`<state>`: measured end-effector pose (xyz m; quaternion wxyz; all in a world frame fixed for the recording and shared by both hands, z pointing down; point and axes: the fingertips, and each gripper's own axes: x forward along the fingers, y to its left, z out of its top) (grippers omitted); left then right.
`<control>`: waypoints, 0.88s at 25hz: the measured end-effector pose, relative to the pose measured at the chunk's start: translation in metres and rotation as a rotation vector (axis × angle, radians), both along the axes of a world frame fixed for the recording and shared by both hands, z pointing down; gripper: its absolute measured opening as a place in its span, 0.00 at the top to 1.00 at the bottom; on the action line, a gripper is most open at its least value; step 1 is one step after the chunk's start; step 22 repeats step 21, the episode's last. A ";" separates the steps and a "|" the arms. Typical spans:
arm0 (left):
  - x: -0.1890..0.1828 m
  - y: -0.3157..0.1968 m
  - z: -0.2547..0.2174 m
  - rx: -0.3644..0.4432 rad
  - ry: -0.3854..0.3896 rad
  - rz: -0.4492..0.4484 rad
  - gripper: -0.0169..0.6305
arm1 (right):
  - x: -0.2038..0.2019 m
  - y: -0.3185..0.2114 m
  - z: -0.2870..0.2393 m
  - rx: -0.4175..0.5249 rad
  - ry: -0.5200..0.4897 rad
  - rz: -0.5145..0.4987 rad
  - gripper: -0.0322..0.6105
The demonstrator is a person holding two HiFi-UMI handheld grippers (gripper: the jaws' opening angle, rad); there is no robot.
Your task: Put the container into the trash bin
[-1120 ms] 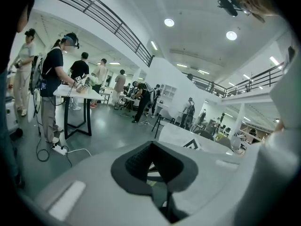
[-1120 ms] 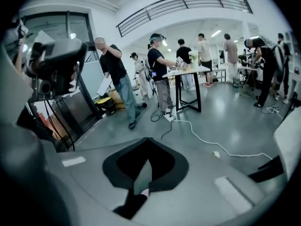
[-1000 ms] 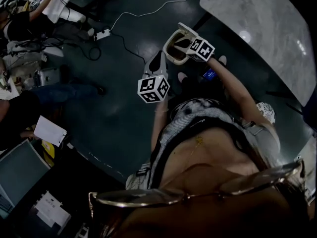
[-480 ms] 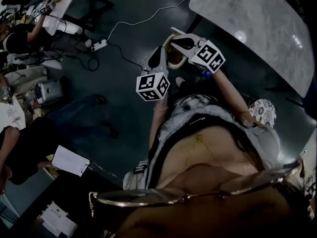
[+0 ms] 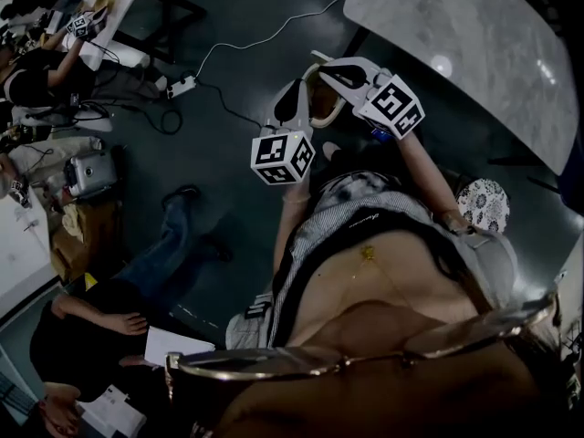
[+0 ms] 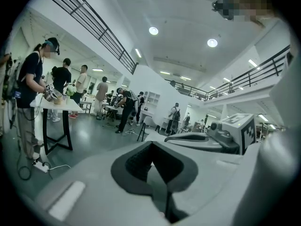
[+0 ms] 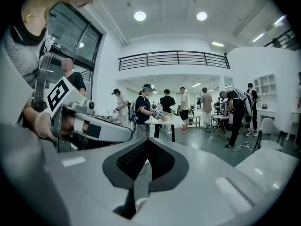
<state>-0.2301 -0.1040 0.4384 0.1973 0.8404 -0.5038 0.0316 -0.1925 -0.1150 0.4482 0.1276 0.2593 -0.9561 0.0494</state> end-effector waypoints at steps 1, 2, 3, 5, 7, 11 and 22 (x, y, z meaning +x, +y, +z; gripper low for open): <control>0.000 0.001 0.000 0.001 0.000 -0.001 0.97 | 0.000 0.001 0.000 0.001 0.001 -0.001 0.91; 0.000 0.003 0.000 0.001 0.000 -0.002 0.97 | 0.000 0.003 -0.001 0.003 0.003 -0.003 0.91; -0.001 0.004 0.000 0.001 0.001 -0.004 0.97 | 0.000 0.004 -0.001 0.004 0.004 -0.004 0.91; -0.003 0.004 0.000 0.001 0.000 -0.009 0.97 | -0.001 0.004 -0.002 0.003 0.006 -0.006 0.91; -0.004 0.002 0.000 -0.001 -0.001 -0.012 0.97 | -0.001 0.002 -0.001 -0.002 0.005 -0.007 0.91; -0.004 -0.001 0.002 -0.005 -0.002 -0.013 0.97 | -0.001 0.000 0.000 -0.009 0.007 -0.009 0.91; -0.009 -0.007 -0.002 0.001 0.001 -0.008 0.97 | -0.005 -0.004 -0.003 -0.016 0.011 -0.009 0.91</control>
